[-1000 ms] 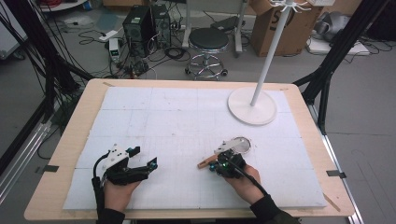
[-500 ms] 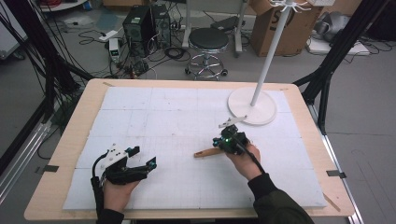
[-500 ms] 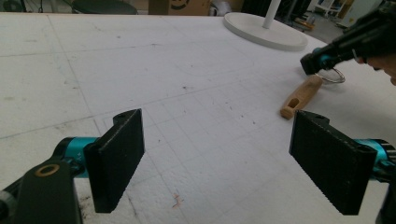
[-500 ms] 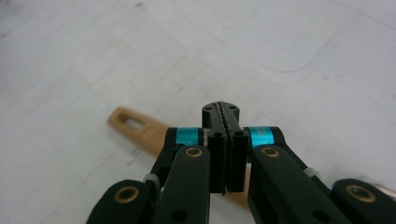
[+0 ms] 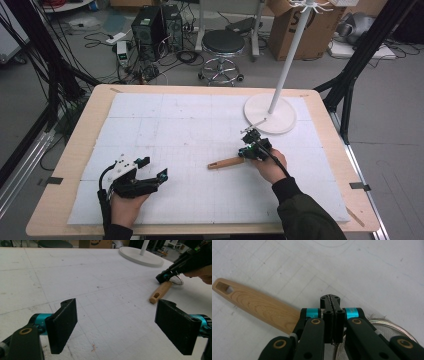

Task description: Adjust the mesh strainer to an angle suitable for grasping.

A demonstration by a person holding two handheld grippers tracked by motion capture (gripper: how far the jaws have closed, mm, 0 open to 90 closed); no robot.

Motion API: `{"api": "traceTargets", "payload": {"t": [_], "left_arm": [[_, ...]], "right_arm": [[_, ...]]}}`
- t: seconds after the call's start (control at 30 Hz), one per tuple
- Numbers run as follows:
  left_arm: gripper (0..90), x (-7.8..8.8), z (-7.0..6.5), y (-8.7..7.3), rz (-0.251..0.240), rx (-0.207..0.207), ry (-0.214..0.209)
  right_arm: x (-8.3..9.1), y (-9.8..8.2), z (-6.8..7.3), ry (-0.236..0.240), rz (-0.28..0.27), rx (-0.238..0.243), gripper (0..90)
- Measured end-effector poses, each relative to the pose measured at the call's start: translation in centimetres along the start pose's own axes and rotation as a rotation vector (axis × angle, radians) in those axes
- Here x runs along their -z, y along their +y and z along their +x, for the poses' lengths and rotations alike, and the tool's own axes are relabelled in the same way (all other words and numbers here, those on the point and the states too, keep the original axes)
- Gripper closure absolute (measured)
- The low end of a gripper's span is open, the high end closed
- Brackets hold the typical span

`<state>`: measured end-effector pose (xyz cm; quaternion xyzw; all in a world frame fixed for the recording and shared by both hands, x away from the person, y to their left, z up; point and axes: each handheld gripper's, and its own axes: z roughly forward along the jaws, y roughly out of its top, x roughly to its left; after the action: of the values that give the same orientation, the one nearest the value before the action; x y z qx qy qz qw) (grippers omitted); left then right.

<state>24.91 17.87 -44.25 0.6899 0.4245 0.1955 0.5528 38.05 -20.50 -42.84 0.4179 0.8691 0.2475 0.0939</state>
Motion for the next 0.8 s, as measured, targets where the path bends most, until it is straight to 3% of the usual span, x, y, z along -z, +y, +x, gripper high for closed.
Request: {"api": "traceTargets", "payload": {"t": [0.23,0.47,0.7,0.8], "left_arm": [[18.8,0.0,-0.1,0.0,0.006,0.0,0.002],[18.8,-0.1,-0.2,0.0,0.007,-0.003,0.003],[18.9,-0.1,-0.2,0.0,0.009,-0.006,0.006],[18.9,-0.2,-0.2,0.0,0.01,-0.01,0.004]], "right_arm": [[1.3,-1.6,0.2,-0.012,0.024,0.033,89.7],[3.0,-3.6,1.8,-0.02,0.111,0.102,89.7],[4.4,-6.0,3.0,0.036,0.152,0.122,89.7],[4.9,-6.7,3.5,0.037,0.165,0.152,89.7]]}}
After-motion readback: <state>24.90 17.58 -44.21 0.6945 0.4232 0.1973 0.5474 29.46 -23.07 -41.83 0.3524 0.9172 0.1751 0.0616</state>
